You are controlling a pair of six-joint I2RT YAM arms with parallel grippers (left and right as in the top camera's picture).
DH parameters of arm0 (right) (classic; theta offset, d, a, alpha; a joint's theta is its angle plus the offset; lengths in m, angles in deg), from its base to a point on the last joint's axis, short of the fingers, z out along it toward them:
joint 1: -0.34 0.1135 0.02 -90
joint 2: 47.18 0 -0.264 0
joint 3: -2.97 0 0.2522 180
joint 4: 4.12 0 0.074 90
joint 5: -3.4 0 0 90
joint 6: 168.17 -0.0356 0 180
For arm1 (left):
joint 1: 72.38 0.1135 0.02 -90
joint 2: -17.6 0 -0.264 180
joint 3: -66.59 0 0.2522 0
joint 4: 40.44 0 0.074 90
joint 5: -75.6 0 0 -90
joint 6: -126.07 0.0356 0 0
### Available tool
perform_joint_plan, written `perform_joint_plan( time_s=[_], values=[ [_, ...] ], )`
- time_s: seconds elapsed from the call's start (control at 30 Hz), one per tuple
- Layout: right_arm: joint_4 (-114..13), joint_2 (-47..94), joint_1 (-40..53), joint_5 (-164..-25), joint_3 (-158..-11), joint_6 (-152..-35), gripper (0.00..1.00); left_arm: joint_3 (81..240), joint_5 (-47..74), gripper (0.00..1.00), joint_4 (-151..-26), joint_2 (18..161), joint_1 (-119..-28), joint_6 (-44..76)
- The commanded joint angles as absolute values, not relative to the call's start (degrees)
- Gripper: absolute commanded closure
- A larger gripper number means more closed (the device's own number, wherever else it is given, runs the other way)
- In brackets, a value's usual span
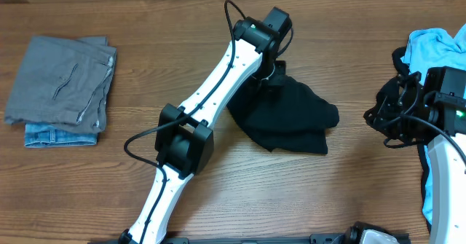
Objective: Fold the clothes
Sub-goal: 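Grasp the black garment's right side with the right gripper and pull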
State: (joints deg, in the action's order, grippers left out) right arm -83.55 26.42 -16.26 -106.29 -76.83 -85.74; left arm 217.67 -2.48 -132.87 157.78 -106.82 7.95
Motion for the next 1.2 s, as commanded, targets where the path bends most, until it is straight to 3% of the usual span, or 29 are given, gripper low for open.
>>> perform_joint_plan(
  time_s=[0.0,0.17,0.33,0.47,0.83,1.17],
  values=[
    [-84.1,25.3,-13.1,-109.4,-76.8,-83.9,0.83,218.2,-6.1,0.96,-133.0,158.9,-106.3,9.3],
    [-82.6,25.6,-6.5,-109.2,-73.4,-82.9,0.69,218.2,-6.1,0.96,-132.0,159.0,-105.8,9.3],
    [-77.7,26.6,-3.5,-109.9,-72.6,-84.2,0.69,218.2,-7.5,0.96,-132.7,159.0,-105.7,9.3],
    [-74.5,28.5,-2.7,-109.9,-72.6,-84.2,0.71,218.2,-10.5,0.96,-134.1,159.0,-105.8,9.3],
    [-65.8,40.6,2.0,-109.9,-67.8,-84.3,0.89,218.2,-10.3,0.96,-136.6,159.0,-106.7,9.4],
    [-62.7,42.4,2.6,-109.8,-62.1,-84.4,0.89,218.2,-10.4,0.96,-137.9,159.0,-107.1,10.4]
  ],
)
